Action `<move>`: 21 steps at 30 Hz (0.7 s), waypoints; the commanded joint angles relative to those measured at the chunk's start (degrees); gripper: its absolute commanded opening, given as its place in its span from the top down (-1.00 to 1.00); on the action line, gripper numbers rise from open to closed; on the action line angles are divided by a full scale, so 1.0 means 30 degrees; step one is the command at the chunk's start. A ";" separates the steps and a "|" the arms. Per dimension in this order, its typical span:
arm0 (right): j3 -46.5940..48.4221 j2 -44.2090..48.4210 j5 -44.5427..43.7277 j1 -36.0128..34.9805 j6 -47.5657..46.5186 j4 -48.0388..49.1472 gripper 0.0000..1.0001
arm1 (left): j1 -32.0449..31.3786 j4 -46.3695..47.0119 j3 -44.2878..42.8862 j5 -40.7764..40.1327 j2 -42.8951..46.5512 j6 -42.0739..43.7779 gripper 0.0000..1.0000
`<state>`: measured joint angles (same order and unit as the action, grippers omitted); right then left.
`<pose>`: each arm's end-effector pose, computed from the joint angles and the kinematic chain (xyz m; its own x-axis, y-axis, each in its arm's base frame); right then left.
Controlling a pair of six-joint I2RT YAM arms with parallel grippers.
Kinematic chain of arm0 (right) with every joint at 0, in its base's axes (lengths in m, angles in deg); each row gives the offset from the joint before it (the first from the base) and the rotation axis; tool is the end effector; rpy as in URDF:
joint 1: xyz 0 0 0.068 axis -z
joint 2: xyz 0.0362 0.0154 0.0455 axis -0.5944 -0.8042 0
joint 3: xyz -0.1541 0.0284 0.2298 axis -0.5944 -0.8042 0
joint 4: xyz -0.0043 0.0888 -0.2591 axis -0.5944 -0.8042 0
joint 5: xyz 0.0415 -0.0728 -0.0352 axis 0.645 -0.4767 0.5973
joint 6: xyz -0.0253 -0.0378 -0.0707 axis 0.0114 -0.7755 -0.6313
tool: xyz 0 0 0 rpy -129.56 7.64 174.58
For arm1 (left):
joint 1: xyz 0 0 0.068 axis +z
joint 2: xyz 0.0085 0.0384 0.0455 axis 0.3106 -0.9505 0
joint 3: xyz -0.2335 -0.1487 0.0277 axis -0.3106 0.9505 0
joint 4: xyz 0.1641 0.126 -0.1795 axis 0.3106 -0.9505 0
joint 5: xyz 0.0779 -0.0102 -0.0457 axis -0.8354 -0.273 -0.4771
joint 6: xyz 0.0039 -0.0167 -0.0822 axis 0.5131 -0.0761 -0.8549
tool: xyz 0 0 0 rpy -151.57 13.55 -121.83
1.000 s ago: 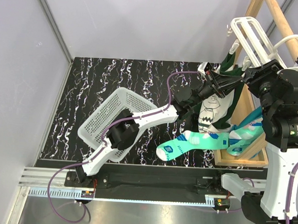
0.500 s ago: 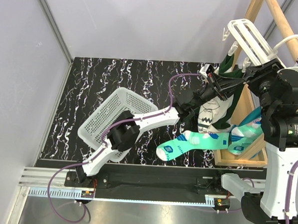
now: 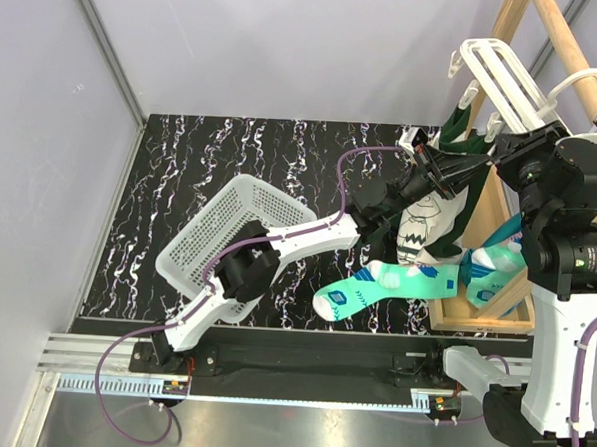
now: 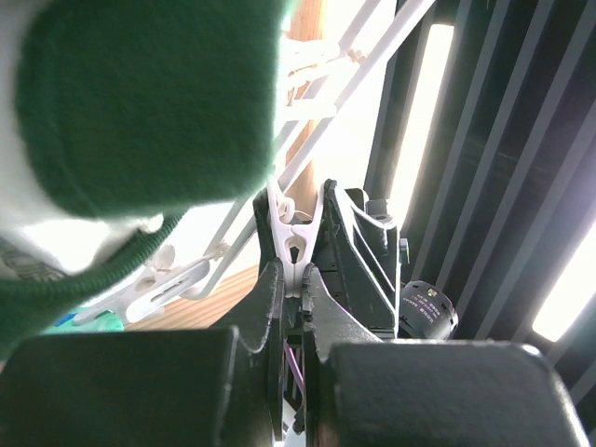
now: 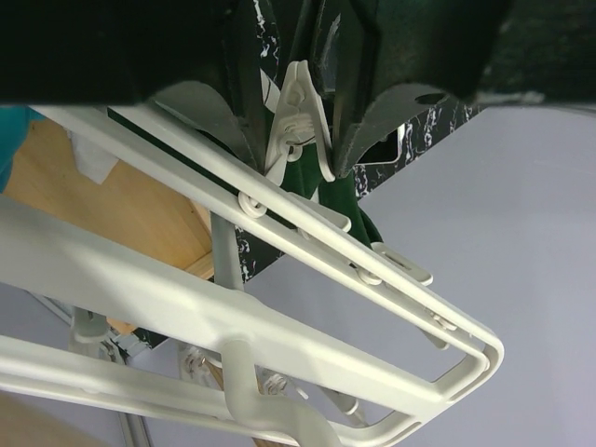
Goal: Clip the socks to the hanger
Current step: Open the clamp at the hanger.
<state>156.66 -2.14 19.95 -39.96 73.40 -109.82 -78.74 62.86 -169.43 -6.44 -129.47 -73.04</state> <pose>0.1935 -0.0110 0.5364 0.0098 0.5178 -0.8555 0.2907 0.8171 0.4979 0.2800 -0.5161 0.3876 -0.9638 -0.1492 0.2209 -0.0589 -0.6890 -0.7223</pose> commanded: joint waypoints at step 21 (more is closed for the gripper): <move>-0.0583 -0.0498 -0.2335 0.0371 0.0809 0.0060 1.00 | 0.0760 0.3659 0.6412 -0.0124 0.5328 0.2150 0.07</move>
<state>155.59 -2.60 14.73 -39.32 73.08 -108.53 -78.04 68.37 -154.37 -6.54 -122.26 -71.09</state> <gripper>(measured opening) 0.345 0.464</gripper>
